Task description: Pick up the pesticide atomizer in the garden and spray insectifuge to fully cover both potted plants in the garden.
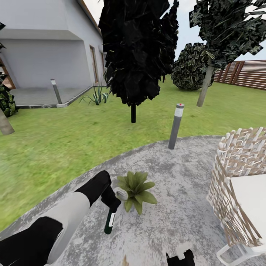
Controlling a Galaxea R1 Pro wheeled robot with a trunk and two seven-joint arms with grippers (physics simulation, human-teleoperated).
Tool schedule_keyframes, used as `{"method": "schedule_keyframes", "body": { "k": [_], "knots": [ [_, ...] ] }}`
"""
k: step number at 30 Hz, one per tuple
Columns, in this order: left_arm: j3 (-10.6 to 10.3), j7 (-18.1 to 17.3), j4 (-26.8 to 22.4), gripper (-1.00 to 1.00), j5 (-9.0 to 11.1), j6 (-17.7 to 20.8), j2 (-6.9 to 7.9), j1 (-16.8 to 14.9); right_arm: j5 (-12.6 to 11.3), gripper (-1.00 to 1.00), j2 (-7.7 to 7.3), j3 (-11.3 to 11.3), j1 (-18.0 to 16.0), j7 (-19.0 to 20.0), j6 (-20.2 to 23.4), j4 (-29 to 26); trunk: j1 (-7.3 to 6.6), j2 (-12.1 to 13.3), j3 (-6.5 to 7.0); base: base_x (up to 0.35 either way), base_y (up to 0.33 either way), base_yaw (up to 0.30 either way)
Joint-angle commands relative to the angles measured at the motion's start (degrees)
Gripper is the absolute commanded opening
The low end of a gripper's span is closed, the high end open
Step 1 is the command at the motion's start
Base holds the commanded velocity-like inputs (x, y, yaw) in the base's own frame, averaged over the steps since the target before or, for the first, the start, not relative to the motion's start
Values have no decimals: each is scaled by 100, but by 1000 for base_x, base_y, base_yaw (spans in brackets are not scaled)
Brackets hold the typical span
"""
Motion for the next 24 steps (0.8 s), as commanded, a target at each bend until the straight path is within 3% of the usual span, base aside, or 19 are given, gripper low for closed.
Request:
{"method": "schedule_keyframes", "body": {
  "k": [1, 6, 12, 19, 24],
  "knots": [
    [-8, -60, -8, -100, -57, 28, 1, -2, 62, 100, 1, -45, -4, -27, -16, 5, 2, -2, -6, 221, -174, 0],
    [-11, -60, -7, -100, -58, 28, 3, -2, 65, 100, 0, -46, -4, -29, -16, 5, 2, -2, -6, 54, -198, 0],
    [-11, -60, 1, -100, -58, 28, 3, 15, 66, 100, -1, -46, 21, -29, -21, 4, 2, -2, -6, 3, -25, 0],
    [-15, -54, 13, -100, -80, -3, 36, 401, 61, 100, -1, -46, 40, -29, -24, 1, 2, -2, -6, 0, 0, 0],
    [-15, -51, 11, -100, -90, -5, 41, 468, 60, 100, -1, -46, 41, -29, -24, 2, 2, -2, -6, 117, 0, 0]
  ]
}}
